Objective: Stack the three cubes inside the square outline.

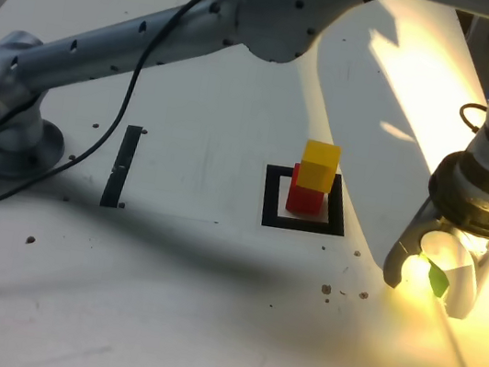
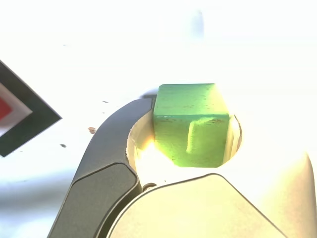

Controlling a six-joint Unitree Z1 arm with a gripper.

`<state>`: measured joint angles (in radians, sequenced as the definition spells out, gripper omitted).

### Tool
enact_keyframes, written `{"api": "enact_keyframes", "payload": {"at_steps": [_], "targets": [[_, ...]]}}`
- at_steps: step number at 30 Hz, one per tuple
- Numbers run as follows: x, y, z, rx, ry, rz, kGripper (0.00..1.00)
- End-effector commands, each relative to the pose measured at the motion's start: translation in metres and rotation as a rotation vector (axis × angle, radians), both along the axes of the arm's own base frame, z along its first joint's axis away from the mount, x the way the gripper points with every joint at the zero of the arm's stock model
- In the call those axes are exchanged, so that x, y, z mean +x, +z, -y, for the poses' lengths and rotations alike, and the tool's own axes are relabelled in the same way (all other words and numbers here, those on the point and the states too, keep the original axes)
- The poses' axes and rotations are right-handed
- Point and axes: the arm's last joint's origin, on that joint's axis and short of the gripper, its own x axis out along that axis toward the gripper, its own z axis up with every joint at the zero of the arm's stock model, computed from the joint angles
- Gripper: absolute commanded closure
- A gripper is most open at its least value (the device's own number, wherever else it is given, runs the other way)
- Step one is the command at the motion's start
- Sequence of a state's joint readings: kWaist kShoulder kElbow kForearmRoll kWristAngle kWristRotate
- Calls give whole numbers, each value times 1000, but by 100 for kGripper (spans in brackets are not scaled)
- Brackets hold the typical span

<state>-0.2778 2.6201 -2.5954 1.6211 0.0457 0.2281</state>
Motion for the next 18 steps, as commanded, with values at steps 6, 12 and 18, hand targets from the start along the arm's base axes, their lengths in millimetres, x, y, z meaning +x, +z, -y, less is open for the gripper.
{"api": "enact_keyframes", "payload": {"at_steps": [6, 12, 18], "targets": [[-23, 46, -8, 36, 17, 36, 67], [-49, 84, -17, 58, 62, 69, 67], [-83, 114, -31, 82, 155, 76, 67]]}}
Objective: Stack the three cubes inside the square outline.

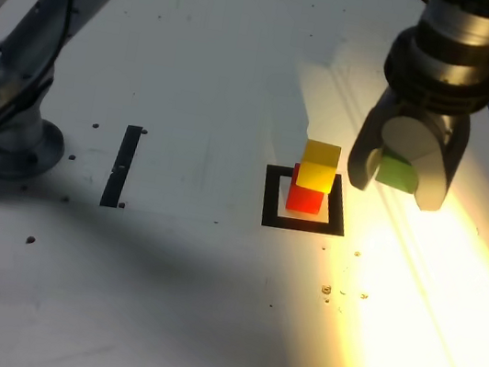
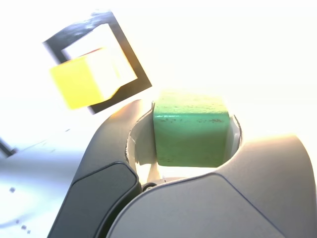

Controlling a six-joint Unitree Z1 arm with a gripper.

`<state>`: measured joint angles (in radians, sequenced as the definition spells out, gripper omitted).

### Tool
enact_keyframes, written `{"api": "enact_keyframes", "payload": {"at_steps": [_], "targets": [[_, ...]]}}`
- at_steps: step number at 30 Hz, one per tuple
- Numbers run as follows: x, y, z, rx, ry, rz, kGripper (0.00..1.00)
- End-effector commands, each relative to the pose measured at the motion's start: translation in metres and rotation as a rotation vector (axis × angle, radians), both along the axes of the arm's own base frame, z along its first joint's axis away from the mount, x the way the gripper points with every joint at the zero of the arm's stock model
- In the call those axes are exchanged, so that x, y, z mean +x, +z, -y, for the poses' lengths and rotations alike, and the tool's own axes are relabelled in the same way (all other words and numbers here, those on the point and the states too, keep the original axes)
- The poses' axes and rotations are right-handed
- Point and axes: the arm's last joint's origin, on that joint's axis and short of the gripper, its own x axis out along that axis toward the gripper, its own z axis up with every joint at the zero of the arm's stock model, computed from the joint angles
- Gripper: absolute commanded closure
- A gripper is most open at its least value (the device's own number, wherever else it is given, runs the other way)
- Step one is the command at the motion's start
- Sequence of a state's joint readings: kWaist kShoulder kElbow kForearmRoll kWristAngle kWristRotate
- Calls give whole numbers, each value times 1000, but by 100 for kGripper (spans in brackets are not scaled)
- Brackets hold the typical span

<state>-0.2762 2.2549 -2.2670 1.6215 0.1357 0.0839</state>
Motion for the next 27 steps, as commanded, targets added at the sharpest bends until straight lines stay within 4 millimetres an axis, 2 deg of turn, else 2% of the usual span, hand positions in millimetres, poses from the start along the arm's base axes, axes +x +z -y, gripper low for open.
{"api": "enact_keyframes", "payload": {"at_steps": [1, 5, 12, 27], "targets": [[-12, 12, -6, 1, 34, 1, 67], [-27, 19, -15, -8, 107, -11, 67], [-40, 19, -26, -41, 183, -51, 67], [-46, 0, -49, -73, 245, -130, 67]]}}
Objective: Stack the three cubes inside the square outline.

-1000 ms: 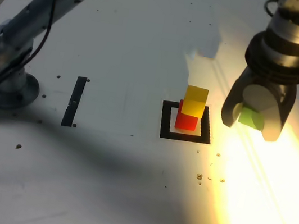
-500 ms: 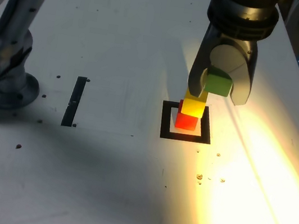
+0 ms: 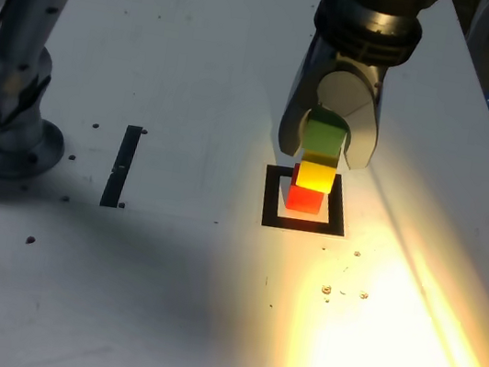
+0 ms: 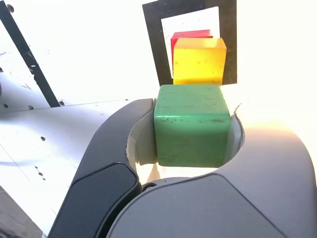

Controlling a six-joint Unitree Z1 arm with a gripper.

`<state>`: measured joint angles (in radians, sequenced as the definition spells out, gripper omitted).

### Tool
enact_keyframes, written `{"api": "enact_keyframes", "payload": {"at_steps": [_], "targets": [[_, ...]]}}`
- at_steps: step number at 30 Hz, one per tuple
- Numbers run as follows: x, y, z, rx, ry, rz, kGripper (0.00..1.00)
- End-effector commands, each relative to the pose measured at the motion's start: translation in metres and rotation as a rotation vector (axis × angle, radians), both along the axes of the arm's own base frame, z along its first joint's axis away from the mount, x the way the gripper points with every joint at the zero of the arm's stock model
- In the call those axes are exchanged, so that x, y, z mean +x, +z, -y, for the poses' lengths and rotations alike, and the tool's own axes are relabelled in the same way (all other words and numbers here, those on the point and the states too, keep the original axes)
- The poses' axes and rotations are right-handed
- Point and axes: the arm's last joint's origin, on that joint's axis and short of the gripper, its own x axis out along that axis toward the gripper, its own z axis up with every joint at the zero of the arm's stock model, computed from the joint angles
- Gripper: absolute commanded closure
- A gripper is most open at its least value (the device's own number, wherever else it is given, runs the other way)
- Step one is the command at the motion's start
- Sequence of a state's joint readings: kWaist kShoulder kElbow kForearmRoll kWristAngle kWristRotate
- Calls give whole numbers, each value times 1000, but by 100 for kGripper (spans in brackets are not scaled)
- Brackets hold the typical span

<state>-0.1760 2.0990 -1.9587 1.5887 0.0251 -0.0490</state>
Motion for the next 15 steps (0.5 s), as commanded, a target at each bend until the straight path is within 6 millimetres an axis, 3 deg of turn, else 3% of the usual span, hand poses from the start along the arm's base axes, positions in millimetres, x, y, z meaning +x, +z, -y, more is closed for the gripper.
{"api": "enact_keyframes", "payload": {"at_steps": [1, 15], "targets": [[-2, 0, -4, -5, 2, -3, 67], [4, -10, -16, -20, 3, -6, 67]]}}
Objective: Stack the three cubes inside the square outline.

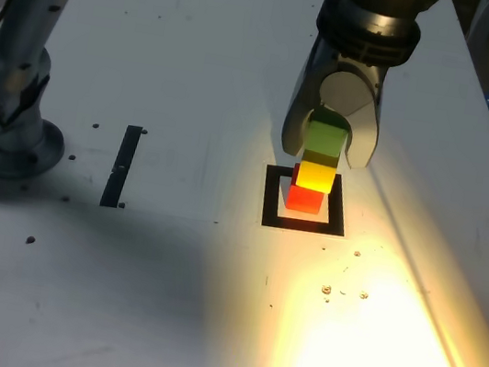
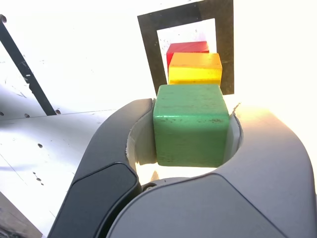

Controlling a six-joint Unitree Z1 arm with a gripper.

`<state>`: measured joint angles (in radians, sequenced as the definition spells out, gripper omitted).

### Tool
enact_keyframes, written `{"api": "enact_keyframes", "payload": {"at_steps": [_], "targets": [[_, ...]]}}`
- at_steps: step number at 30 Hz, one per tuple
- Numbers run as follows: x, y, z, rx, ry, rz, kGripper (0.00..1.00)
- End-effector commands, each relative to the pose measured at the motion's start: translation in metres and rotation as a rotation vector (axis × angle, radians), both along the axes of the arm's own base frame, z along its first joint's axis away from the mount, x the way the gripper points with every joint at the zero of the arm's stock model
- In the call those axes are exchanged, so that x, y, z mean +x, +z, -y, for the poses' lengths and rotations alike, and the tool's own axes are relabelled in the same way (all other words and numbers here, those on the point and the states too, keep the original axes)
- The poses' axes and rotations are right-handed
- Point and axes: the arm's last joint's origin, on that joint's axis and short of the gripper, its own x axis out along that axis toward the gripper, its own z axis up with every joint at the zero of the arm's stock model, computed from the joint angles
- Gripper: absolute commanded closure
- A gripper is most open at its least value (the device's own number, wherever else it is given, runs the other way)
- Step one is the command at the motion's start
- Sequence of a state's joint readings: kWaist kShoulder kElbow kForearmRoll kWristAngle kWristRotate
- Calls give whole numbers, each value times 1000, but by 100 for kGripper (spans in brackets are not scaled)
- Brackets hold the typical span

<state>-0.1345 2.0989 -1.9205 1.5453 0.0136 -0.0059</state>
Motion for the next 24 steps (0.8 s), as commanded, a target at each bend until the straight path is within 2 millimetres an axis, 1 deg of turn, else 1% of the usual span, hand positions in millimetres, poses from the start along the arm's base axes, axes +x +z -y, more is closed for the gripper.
{"api": "enact_keyframes", "payload": {"at_steps": [1, 8, 16, 17, 18, 22, 24], "targets": [[0, -2, -2, -2, 3, -9, 67], [3, -10, -8, -13, 10, -20, 67], [4, -17, -8, -25, 9, -25, 66], [5, -18, -8, -28, 8, -25, 62], [5, -18, -8, -30, 6, -24, 56], [5, -20, -8, -39, 1, -19, 18], [5, -20, -8, -42, 1, -19, 3]]}}
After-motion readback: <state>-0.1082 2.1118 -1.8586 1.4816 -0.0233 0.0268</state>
